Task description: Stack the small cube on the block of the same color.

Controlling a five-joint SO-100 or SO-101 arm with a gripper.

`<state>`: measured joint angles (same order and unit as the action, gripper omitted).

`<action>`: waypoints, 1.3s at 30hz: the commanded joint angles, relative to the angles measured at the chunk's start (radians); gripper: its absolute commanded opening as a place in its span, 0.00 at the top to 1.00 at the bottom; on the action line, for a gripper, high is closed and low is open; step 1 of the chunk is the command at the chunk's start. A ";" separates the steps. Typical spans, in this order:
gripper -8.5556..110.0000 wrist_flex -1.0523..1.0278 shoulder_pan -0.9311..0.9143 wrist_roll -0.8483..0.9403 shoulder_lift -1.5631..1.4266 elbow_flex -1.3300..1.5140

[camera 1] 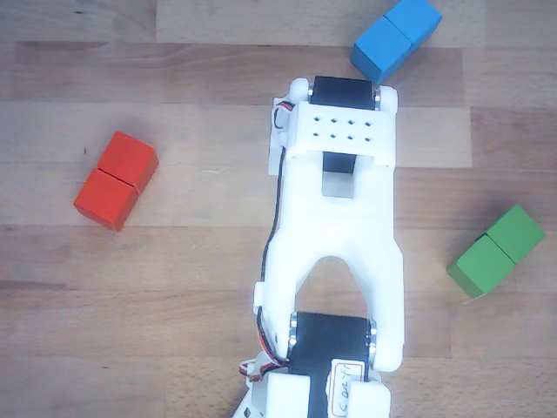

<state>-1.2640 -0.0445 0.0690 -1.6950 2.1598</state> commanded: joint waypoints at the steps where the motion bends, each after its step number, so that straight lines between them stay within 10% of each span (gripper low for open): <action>1: 0.74 0.014 -0.011 -0.008 -0.011 -0.077; 39: 0.88 -0.198 -0.466 0.011 -0.031 -0.632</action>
<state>-1.4389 -0.4280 0.0690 -1.6935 1.6460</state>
